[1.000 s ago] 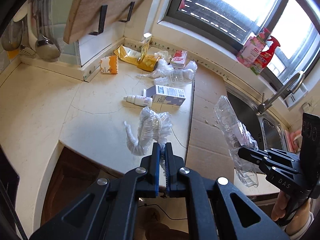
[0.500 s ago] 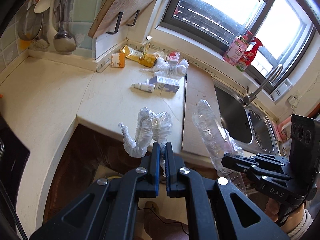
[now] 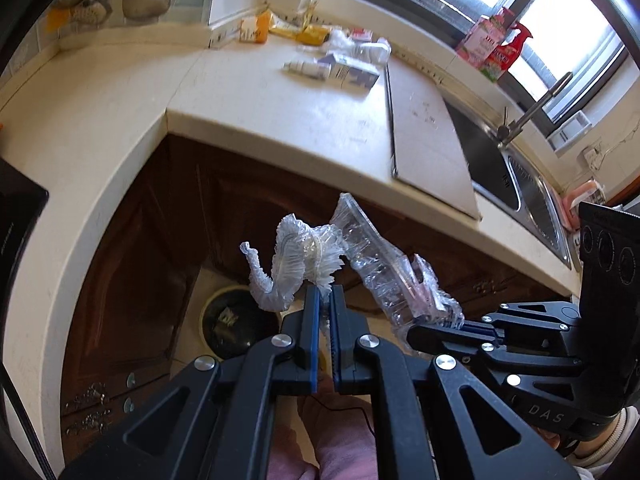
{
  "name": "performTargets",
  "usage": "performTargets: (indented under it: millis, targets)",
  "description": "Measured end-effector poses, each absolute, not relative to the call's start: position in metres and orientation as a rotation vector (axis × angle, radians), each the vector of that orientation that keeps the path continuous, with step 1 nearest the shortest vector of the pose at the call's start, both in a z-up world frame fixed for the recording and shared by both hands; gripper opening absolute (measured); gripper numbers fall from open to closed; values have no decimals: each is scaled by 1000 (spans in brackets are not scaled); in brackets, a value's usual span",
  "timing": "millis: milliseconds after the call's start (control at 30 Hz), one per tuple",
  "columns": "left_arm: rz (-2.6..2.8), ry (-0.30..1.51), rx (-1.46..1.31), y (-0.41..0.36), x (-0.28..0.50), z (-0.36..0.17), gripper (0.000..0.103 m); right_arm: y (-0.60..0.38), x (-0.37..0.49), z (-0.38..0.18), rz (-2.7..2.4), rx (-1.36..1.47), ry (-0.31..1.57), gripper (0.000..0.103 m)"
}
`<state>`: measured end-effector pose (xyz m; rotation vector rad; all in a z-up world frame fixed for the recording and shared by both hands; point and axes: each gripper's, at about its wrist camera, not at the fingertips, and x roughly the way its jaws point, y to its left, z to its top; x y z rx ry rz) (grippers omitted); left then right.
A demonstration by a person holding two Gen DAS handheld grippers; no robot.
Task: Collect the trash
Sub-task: 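Lift the plastic and tray and carry both down over the black bin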
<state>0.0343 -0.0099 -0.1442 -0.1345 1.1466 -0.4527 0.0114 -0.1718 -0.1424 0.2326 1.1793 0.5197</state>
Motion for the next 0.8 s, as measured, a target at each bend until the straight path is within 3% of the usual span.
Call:
performTargets:
  millis: [533,800]
  targets:
    - [-440,1264,-138,-1,28,-211,3,-154,14,-213,526,382,1309,5]
    - [-395,1410,-168,6,43,-290,3,-155,23,-284,507,503,1426,5]
